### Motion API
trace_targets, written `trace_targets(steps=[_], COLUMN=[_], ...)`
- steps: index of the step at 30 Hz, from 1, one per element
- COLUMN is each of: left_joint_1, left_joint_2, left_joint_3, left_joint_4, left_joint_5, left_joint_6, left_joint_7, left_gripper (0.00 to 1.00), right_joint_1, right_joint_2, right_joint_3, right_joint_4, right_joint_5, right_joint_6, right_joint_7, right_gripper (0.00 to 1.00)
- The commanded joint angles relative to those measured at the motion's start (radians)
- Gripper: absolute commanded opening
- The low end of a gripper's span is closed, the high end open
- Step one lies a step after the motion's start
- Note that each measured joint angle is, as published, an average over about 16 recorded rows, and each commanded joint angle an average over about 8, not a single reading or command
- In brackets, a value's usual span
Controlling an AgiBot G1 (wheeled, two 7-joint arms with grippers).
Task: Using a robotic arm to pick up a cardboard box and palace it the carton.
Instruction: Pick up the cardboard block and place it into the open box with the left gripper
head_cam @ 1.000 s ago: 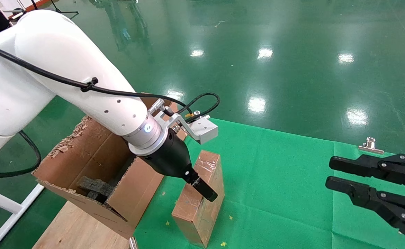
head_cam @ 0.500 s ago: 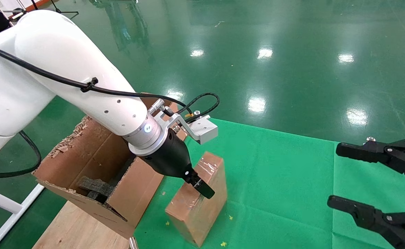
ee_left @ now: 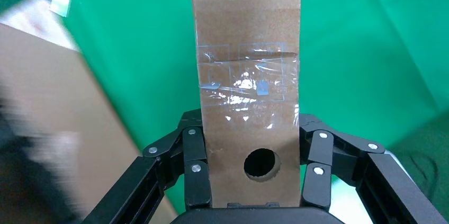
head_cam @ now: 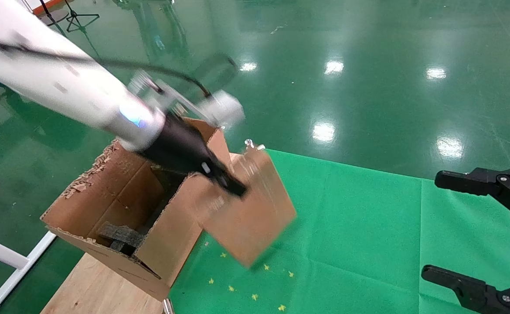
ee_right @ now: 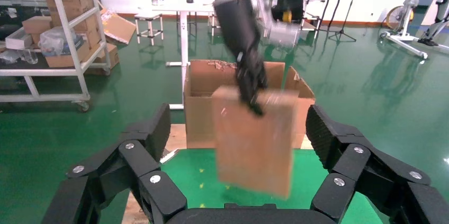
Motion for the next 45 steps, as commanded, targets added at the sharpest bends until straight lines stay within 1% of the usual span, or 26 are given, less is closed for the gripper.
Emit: trace_targets(steps=[1,7,10,16,21,24,26,33,39,45], left_joint_1=[-0.027,-0.169,-0.241,-0.358,-0.402,-0.394,-0.371,-0.238,-0.152,-0.085], left_joint_2=[-0.032,-0.086,-0.100,-0.121,-0.123,-0.115,-0.105,-0.045,-0.002,0.024], left_joint_3=[-0.024,-0.097,-0.106,-0.060,-0.008,0.016,0.030,0.056,0.062,0.062], left_joint_4=[0.039,0.278,0.398,0.596,0.740,0.822,0.871,1.009,1.078,1.121], left_joint_5=[-0.014,-0.076,-0.067,0.035,0.133,0.180,0.205,0.236,0.241,0.239], left_joint_6=[-0.007,0.041,0.060,0.066,0.030,-0.020,-0.060,-0.186,-0.253,-0.319], left_joint_7=[0.049,0.235,0.336,0.538,0.681,0.735,0.760,0.810,0.838,0.853], left_gripper=[0.00,0.00,0.00,0.00,0.00,0.00,0.00,0.00,0.00,0.00], right_joint_1=[0.000,0.000,0.000,0.000,0.000,0.000,0.000,0.000,0.000,0.000], right_joint_2=[0.000,0.000,0.000,0.000,0.000,0.000,0.000,0.000,0.000,0.000], right_joint_3=[0.000,0.000,0.000,0.000,0.000,0.000,0.000,0.000,-0.001,-0.001], right_joint_4=[0.000,0.000,0.000,0.000,0.000,0.000,0.000,0.000,0.000,0.000], right_joint_5=[0.000,0.000,0.000,0.000,0.000,0.000,0.000,0.000,0.000,0.000], right_joint_6=[0.000,0.000,0.000,0.000,0.000,0.000,0.000,0.000,0.000,0.000], right_joint_7=[0.000,0.000,0.000,0.000,0.000,0.000,0.000,0.000,0.000,0.000], right_gripper=[1.00,1.00,1.00,1.00,1.00,1.00,1.00,1.00,1.00,1.00])
